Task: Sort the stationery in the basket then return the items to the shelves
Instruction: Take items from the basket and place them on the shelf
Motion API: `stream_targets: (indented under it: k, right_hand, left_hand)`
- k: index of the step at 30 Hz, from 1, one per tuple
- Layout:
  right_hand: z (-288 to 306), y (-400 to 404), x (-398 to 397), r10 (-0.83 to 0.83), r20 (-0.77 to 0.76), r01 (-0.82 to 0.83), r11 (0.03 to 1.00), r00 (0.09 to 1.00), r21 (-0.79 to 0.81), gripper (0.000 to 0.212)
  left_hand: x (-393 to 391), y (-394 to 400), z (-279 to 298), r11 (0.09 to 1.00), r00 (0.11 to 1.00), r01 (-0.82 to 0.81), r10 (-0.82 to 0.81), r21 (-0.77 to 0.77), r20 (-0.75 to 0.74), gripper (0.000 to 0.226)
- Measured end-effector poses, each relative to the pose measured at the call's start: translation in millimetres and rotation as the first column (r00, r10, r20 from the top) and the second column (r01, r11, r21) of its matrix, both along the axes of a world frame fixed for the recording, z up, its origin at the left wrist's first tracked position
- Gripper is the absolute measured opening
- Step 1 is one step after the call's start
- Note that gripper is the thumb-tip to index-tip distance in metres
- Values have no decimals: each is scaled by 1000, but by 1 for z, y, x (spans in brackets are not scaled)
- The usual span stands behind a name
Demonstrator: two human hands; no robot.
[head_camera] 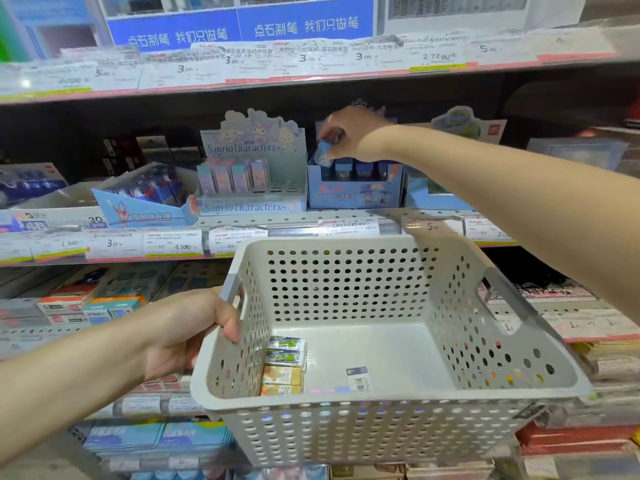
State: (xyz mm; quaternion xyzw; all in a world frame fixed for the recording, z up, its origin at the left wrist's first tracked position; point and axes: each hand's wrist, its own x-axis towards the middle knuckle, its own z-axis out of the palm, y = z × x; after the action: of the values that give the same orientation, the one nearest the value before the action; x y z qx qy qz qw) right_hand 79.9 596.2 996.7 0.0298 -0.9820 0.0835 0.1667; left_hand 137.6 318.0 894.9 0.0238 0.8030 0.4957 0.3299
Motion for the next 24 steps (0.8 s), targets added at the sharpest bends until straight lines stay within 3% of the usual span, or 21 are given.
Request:
stream_targets:
  k: [6, 15, 20, 24]
  right_hand:
    - [-4, -1, -8, 15, 48, -15, 1000, 999, 18, 35]
    - [-14, -7, -11, -28, -16, 28, 999, 999, 30, 32]
    - [-19, -9, -13, -32, -6, 32, 996, 999, 87, 29]
    - [-21, -9, -10, -26, -20, 27, 996, 999, 89, 26]
  left_hand:
    - [-3, 1, -2, 1000, 999, -12, 12, -1, 40, 80]
    - [6, -5, -8, 997, 1000, 1, -1, 75, 9, 74]
    - [7, -7, -7, 996, 1000, 2, -4, 92, 14, 94]
    - [10, -7, -5, 996, 1000, 28, -27, 90, -5, 69]
